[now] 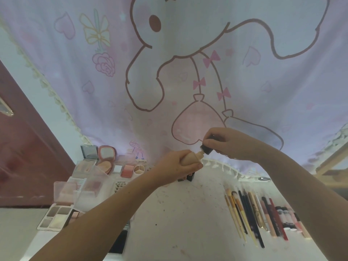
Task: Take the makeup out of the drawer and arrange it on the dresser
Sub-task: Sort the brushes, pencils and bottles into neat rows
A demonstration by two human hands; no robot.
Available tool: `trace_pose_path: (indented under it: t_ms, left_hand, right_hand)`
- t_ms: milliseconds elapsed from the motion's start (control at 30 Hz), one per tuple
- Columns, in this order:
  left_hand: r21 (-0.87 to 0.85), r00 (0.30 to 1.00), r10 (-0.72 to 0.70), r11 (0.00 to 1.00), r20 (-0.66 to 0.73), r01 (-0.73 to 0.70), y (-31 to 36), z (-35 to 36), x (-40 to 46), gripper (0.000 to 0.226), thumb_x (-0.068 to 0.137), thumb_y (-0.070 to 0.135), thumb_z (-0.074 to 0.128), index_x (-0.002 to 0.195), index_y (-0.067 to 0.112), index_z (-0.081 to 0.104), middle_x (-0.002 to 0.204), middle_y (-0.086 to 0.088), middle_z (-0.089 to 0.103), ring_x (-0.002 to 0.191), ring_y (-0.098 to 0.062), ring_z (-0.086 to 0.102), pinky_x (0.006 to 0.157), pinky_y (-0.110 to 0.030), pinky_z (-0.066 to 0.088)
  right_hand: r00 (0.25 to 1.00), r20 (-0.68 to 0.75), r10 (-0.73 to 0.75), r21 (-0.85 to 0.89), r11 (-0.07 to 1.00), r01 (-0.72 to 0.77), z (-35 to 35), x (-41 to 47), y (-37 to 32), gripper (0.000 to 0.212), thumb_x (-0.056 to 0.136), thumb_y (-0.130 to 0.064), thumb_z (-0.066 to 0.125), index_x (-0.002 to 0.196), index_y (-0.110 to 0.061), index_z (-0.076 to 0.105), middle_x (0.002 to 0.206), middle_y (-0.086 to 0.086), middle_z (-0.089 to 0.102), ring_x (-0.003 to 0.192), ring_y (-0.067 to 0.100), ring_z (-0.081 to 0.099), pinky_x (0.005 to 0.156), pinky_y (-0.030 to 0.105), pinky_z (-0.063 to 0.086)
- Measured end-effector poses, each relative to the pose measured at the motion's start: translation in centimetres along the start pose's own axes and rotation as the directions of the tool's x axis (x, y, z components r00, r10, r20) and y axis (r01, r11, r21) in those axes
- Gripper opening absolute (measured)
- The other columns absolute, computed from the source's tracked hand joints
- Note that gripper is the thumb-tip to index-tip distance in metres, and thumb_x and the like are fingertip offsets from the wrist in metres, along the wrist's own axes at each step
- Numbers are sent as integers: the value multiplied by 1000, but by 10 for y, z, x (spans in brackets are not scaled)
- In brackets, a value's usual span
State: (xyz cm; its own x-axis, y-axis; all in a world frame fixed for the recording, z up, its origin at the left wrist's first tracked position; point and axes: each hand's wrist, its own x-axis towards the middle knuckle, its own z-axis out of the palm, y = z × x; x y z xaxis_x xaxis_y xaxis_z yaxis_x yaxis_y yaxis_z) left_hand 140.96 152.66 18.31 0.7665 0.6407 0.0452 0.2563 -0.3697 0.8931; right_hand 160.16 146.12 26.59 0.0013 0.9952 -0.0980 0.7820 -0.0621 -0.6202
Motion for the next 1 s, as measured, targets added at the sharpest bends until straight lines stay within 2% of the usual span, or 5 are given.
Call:
trace_pose_path:
  t_ms: [233, 533, 667, 900, 1000]
  left_hand:
    - [-13, 999, 4, 1000, -38, -5, -2, -5, -6, 19, 77, 54, 63, 87, 39, 58, 71, 22, 61, 59, 3, 58, 52, -9, 44]
    - [-26, 1000, -29, 999, -1, 29, -3, 0, -8, 32, 74, 59, 62, 98, 39, 60, 83, 6, 65, 60, -1, 59, 56, -17, 52]
    - [-31, 1000, -26, 999, -8, 26, -6, -1, -9, 20, 75, 56, 63, 93, 48, 56, 87, 8, 63, 65, -3, 60, 61, -21, 54]
    - [16, 999, -25, 1000, -44, 26, -8, 2, -8, 20, 82, 47, 65, 98, 38, 59, 86, 8, 64, 65, 1, 58, 58, -17, 50]
    - [59, 999, -26, 998, -42, 29, -9, 2, -8, 27, 80, 51, 64, 101, 35, 60, 87, 7, 65, 70, -5, 59, 64, -25, 53]
  right_hand:
    - [999, -37, 32, 94, 995, -28, -4, -2, 6, 18, 92, -40, 49, 88, -26, 60, 92, 14, 68, 42, 2, 40, 41, 13, 34]
    - [996, -75, -55, 26, 998, 57, -9, -5, 1, 20, 92, -44, 47, 84, -30, 59, 71, -24, 66, 48, -7, 49, 44, 6, 36]
    - [997, -69, -31, 18, 999, 32, -10, -4, 6, 21, 92, -44, 47, 86, -30, 60, 81, -12, 70, 48, -4, 48, 43, 7, 35]
    - [998, -36, -57, -54, 997, 55, -10, -7, -1, 24, 92, -45, 47, 89, -26, 61, 85, -14, 71, 81, 24, 66, 80, 40, 53]
    - [997, -27, -79, -41, 996, 77, -10, -6, -5, 23, 92, -44, 47, 87, -27, 61, 81, -25, 69, 77, 13, 67, 75, 31, 53]
